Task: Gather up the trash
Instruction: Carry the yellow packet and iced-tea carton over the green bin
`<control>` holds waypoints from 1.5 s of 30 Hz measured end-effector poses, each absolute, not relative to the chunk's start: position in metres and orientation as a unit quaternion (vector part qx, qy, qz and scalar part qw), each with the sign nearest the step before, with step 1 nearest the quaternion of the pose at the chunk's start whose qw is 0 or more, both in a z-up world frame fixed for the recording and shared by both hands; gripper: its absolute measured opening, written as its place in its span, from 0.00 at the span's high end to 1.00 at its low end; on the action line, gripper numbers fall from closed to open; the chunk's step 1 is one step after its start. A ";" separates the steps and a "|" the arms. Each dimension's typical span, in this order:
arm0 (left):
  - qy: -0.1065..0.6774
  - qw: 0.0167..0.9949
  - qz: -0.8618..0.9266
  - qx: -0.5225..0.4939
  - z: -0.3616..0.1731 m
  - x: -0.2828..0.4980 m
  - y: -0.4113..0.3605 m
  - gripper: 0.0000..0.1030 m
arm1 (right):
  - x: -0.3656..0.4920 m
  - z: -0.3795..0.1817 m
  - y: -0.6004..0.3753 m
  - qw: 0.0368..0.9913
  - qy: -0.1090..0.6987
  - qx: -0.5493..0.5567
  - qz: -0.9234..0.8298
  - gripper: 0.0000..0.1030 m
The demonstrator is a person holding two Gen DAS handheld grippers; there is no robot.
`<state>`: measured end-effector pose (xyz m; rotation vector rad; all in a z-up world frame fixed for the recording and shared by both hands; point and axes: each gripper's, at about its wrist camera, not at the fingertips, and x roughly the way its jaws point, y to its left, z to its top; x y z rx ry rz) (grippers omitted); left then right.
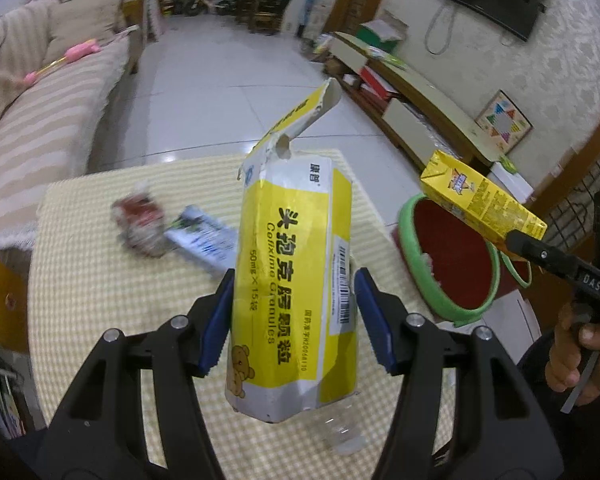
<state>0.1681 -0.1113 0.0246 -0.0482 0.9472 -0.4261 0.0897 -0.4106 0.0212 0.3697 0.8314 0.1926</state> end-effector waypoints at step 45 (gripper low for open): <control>0.491 0.790 -0.368 -0.006 0.015 0.211 -0.333 0.45 | 0.062 -0.002 -0.536 0.896 0.383 0.212 -0.070 0.40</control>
